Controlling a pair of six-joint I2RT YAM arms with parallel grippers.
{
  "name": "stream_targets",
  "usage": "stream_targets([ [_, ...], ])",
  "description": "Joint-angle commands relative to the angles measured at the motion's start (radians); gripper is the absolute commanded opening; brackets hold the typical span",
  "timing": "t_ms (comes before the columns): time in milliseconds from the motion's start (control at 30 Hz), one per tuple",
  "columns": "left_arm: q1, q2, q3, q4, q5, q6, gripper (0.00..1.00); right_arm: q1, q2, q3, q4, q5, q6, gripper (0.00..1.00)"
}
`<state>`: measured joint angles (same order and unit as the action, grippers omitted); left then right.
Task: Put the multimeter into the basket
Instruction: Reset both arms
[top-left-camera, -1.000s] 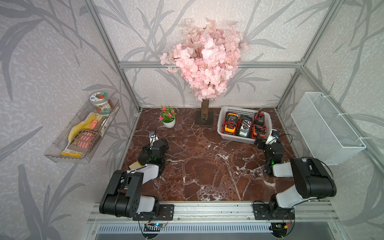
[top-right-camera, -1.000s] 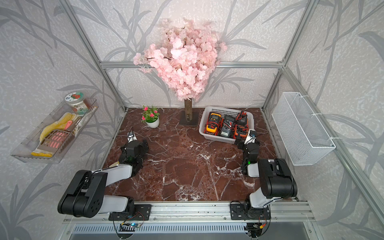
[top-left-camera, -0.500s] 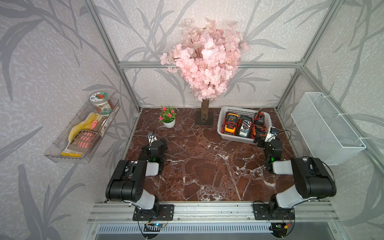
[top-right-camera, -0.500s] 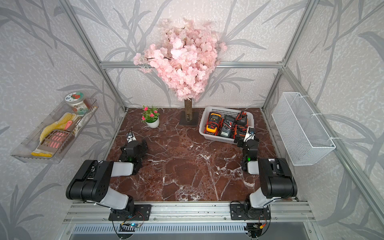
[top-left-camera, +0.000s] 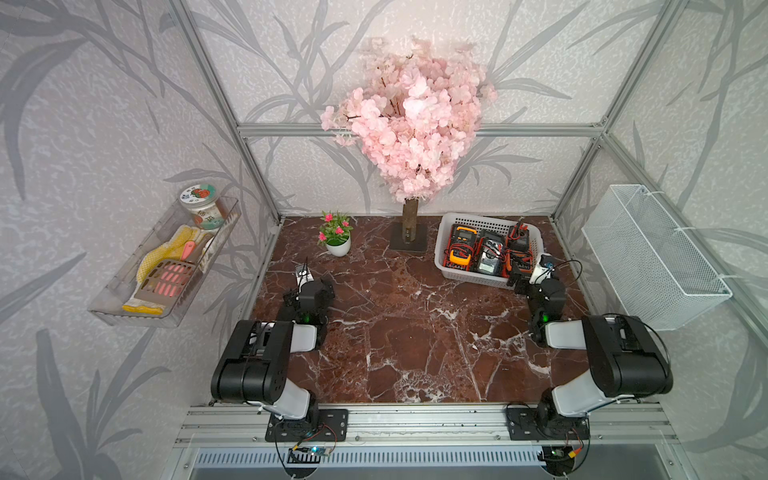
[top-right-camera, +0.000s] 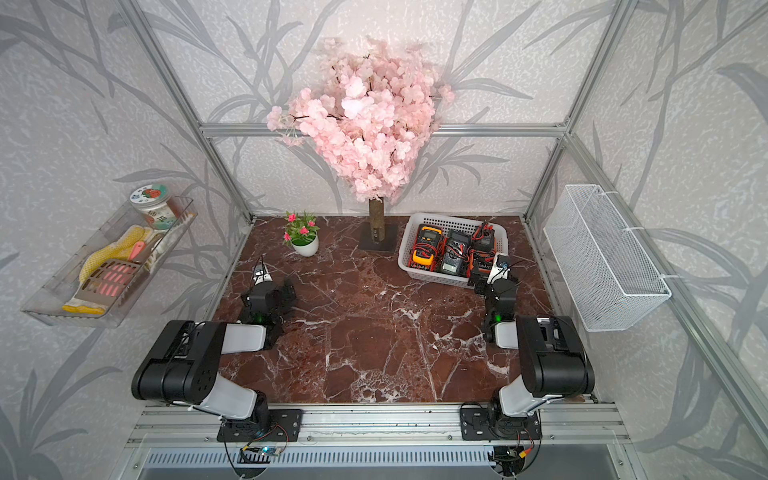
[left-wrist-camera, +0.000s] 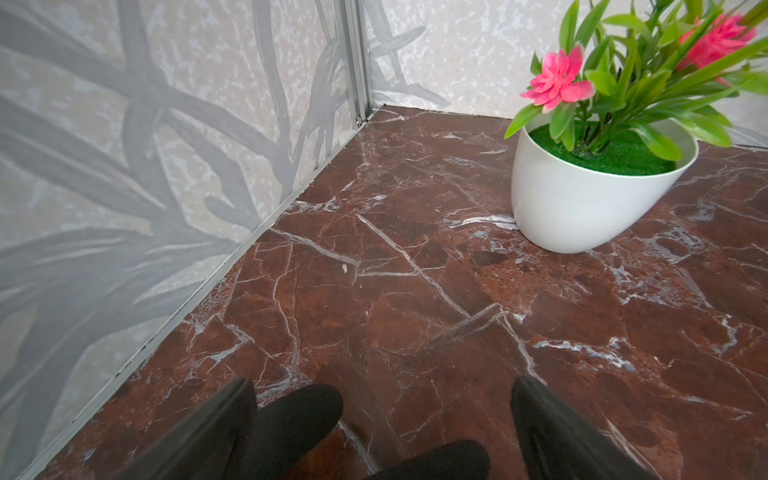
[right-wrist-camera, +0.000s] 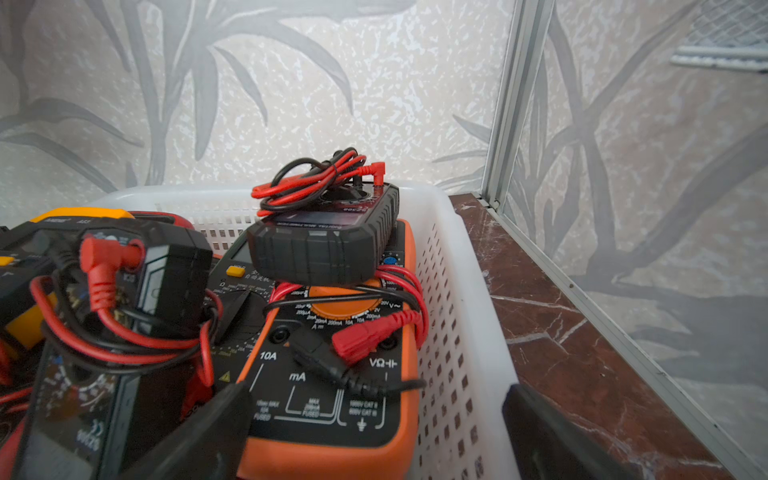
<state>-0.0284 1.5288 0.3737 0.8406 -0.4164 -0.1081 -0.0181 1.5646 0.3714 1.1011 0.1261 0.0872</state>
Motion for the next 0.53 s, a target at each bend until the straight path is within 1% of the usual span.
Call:
stream_targets([
  [0,0.005,-0.003,0.024,0.002,0.008,-0.008,1.0,0.007,0.017,-0.011,-0.117,-0.019,-0.021,0.99],
  [500,0.004,-0.003,0.024,0.002,0.008,-0.008,1.0,0.007,0.018,-0.007,-0.122,-0.019,-0.023,0.99],
])
